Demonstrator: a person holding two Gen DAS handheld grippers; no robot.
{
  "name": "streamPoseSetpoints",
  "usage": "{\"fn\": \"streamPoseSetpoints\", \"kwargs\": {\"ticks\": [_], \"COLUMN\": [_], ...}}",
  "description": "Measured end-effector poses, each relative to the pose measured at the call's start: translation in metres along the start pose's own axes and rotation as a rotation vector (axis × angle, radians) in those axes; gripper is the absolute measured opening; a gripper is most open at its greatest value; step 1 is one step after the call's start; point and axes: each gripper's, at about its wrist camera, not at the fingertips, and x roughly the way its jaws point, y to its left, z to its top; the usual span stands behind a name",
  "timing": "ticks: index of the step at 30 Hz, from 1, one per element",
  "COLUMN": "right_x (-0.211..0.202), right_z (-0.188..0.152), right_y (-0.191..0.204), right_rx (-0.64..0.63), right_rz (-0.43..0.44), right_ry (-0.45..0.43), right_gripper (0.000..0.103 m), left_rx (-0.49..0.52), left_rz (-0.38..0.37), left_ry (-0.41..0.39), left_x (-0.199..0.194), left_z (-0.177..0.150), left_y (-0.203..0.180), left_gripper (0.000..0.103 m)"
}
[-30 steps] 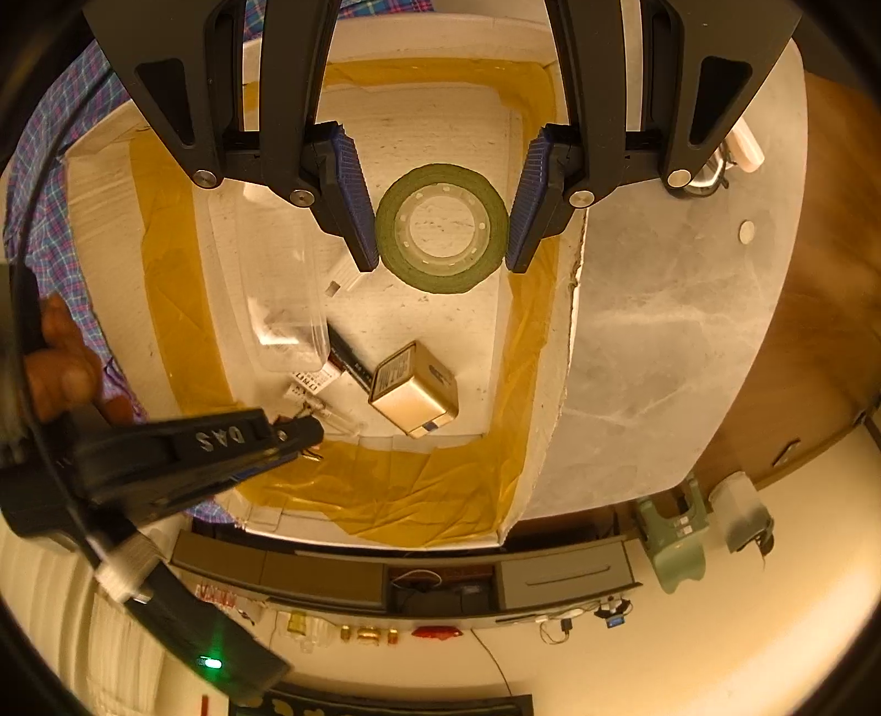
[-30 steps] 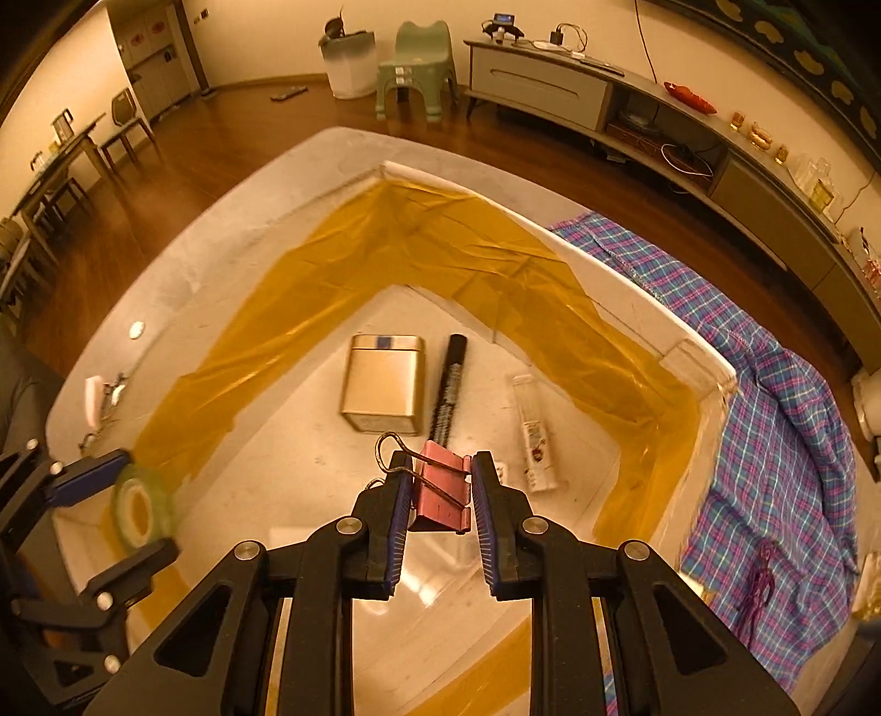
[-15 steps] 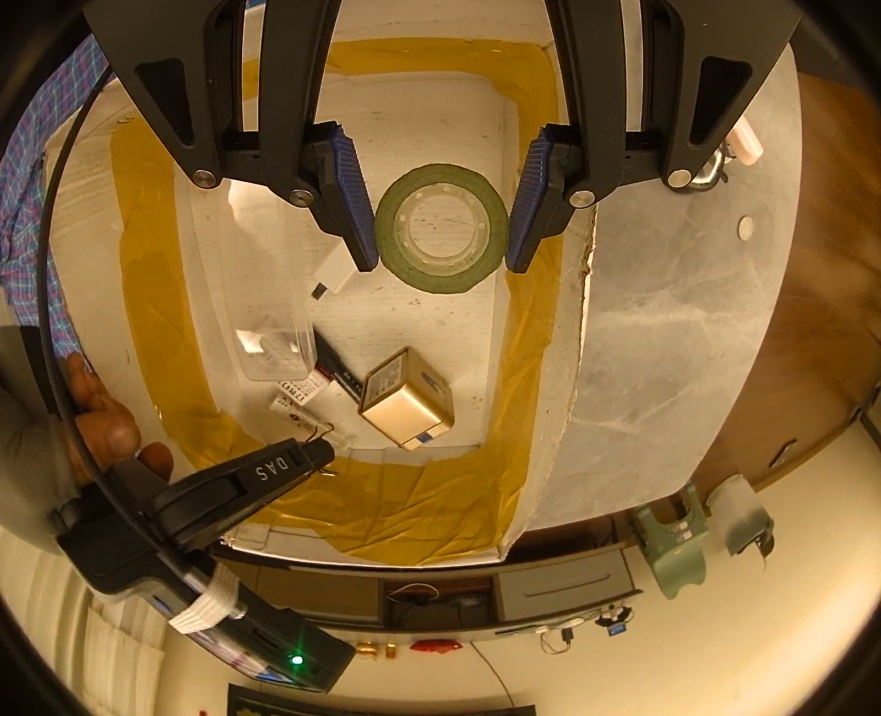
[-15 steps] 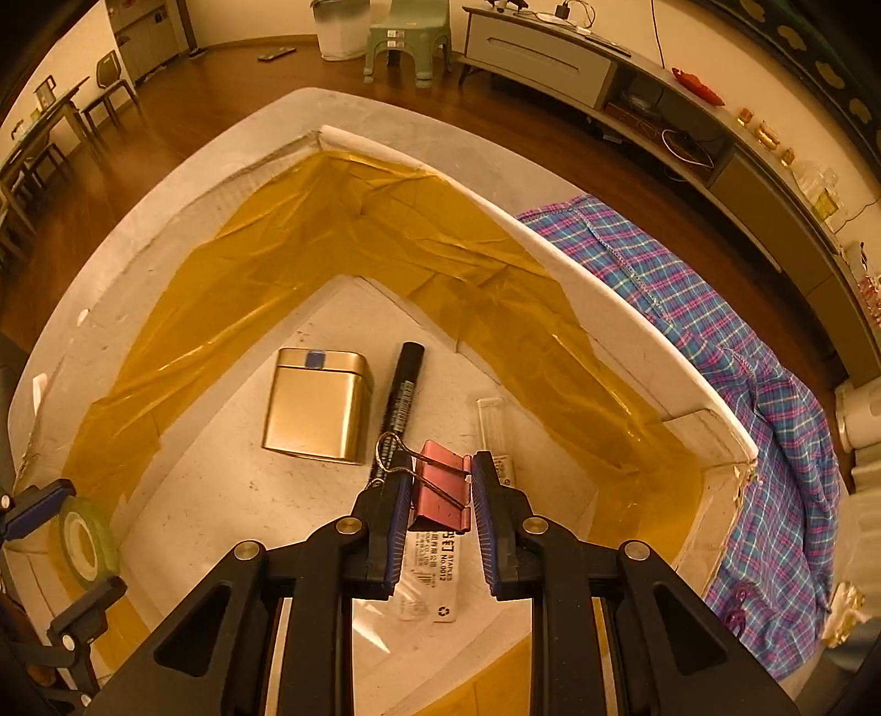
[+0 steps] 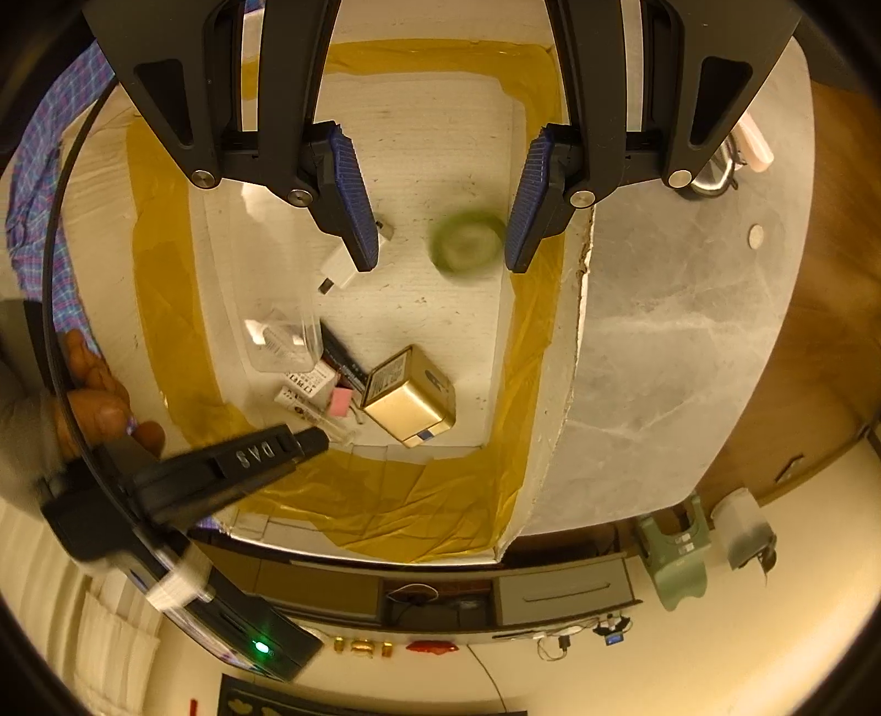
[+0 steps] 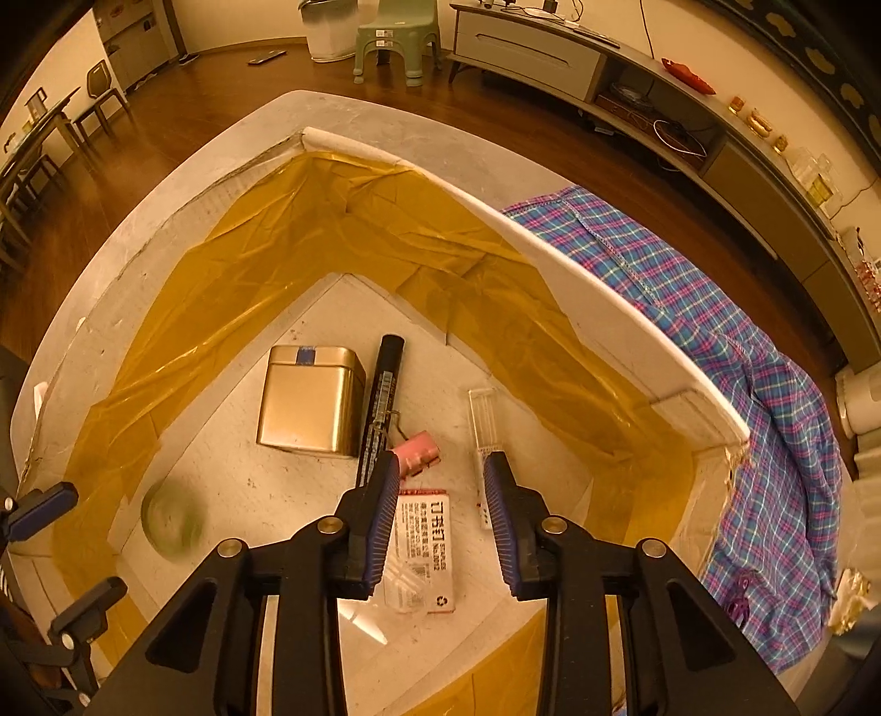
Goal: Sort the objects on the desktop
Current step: 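Lower the clip and tape into the bin and open both grippers, then withdraw both grippers from the bin back over the cloth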
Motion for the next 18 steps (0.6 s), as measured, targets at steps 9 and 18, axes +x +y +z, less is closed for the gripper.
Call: {"fn": "streamPoseSetpoints", "kwargs": {"ticks": [9,18], "right_x": [-0.018,-0.047], "right_z": [-0.017,-0.035], "right_y": [0.017,0.030], "right_rx": [-0.036,-0.074], "right_rz": [0.008,0.019], "right_ry": [-0.005,-0.029], "right_gripper": [0.038,0.047], "left_rx": [-0.005,0.007], "left_rz": [-0.007,-0.023], "left_ry": [-0.015,-0.064], "left_x": [-0.008,-0.033], "left_z": [-0.001,-0.002], "left_y": [0.001,-0.007], "left_gripper": [0.051,0.051]}}
